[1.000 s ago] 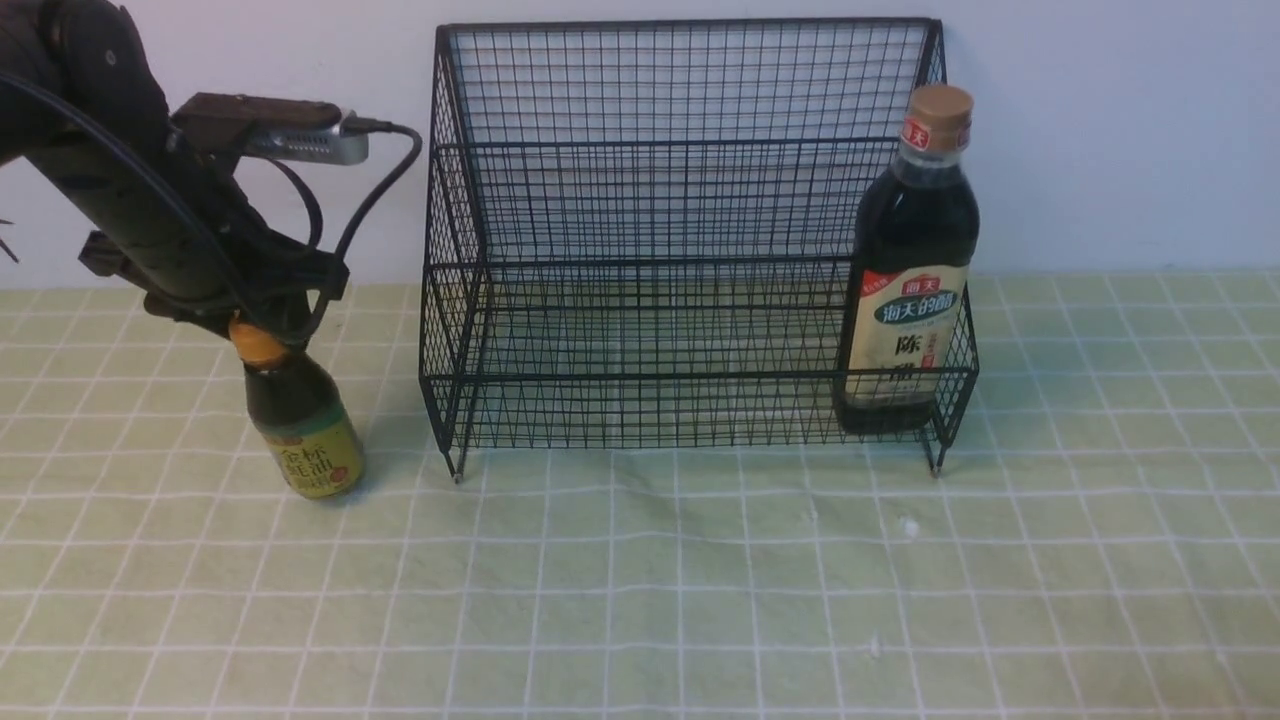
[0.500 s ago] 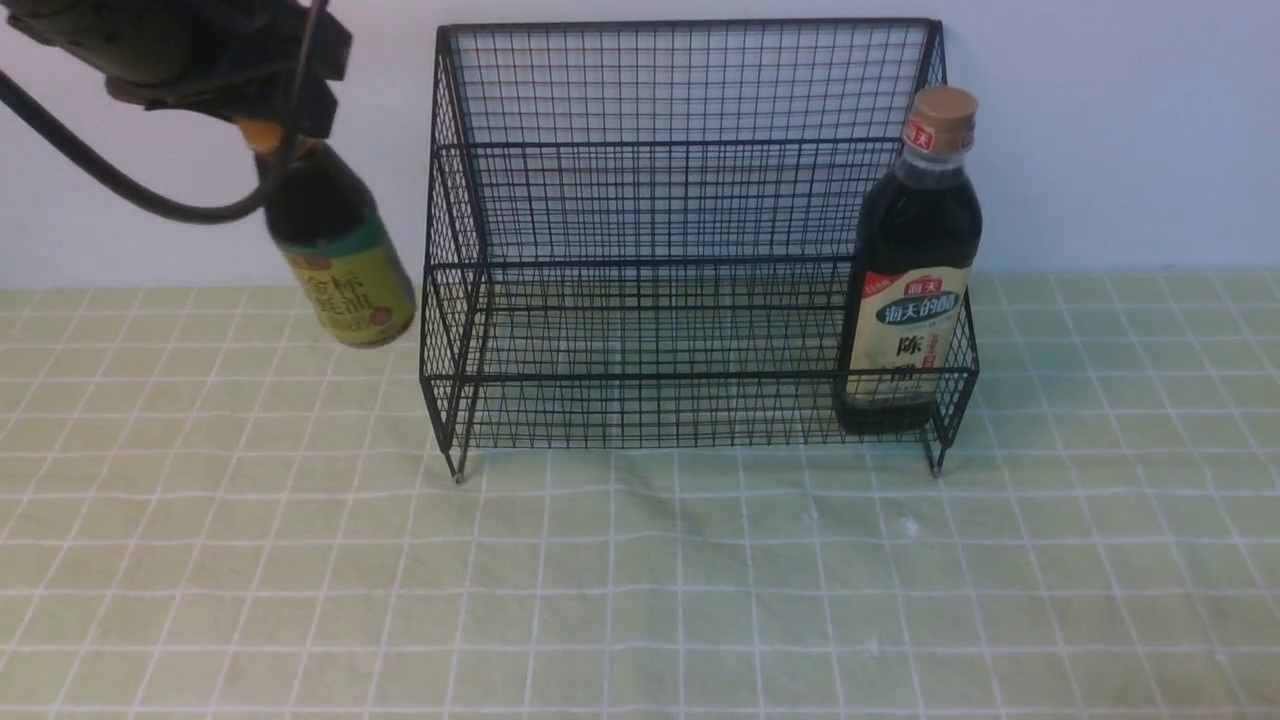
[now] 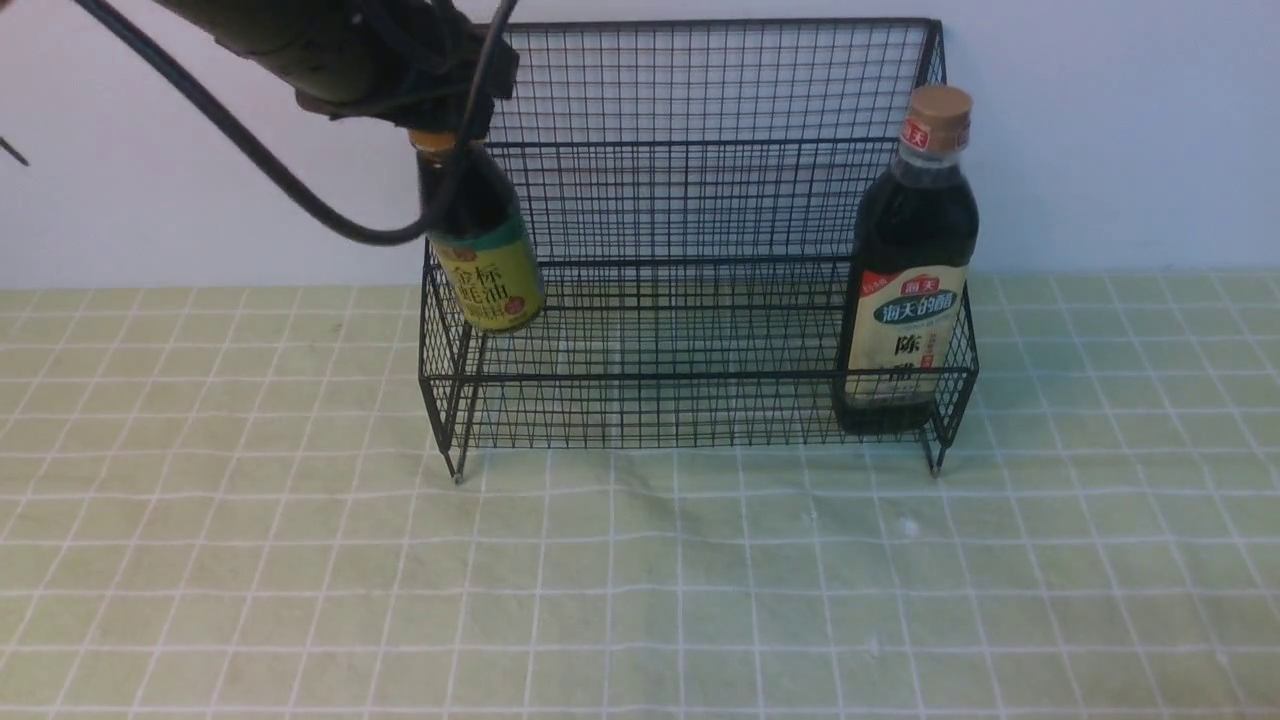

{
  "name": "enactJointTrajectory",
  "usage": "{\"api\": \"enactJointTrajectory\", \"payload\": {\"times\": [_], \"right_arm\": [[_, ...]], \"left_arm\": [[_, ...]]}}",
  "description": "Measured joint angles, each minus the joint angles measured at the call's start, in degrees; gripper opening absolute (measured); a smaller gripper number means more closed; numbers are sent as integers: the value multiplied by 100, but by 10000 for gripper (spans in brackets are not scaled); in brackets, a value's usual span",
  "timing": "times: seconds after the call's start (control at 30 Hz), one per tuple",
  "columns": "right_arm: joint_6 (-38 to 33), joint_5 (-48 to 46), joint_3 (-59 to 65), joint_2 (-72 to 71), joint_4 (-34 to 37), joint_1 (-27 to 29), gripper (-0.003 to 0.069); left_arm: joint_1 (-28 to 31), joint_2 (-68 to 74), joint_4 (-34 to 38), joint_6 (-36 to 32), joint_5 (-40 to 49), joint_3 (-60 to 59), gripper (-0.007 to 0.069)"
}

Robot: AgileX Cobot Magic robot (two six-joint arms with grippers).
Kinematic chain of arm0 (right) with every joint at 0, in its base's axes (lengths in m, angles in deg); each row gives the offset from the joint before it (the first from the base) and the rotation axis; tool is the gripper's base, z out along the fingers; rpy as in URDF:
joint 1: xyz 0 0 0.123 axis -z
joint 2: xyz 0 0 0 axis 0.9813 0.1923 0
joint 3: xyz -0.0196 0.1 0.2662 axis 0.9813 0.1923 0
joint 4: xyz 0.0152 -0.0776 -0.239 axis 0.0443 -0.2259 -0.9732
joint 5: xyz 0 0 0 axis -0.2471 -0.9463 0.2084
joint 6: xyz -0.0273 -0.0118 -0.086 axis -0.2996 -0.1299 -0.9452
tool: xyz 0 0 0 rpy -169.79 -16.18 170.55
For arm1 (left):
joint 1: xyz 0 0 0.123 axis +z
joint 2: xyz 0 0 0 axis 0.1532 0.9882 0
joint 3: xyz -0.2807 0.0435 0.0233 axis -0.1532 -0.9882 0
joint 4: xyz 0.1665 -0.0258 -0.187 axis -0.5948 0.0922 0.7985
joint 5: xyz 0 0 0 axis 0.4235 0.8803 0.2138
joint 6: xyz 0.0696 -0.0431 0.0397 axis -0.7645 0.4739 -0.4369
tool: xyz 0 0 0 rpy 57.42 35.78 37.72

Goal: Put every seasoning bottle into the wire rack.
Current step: Use the left arm to put the condiment bottle back on the shelf

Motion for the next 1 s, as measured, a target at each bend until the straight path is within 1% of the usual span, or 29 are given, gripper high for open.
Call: {"api": "enactJointTrajectory", "payload": {"times": [0.43,0.7,0.8,0.83,0.87,0.9,1.0], "right_arm": [[0,0,0,0,0,0,-13],[0,0,0,0,0,0,-13],[0,0,0,0,0,0,-13],[0,0,0,0,0,0,-13],[0,0,0,0,0,0,-13],[0,0,0,0,0,0,-13],[0,0,0,0,0,0,-13]], "left_arm": [[0,971,-18,0,30,0,280],[0,1091,-18,0,30,-6,284],[0,1077,-11,31,24,0,335],[0,1034,-5,66,28,0,364],[0,1034,-5,69,37,0,369],[0,953,-5,89,57,0,400],[0,764,-4,96,84,5,407]]}}
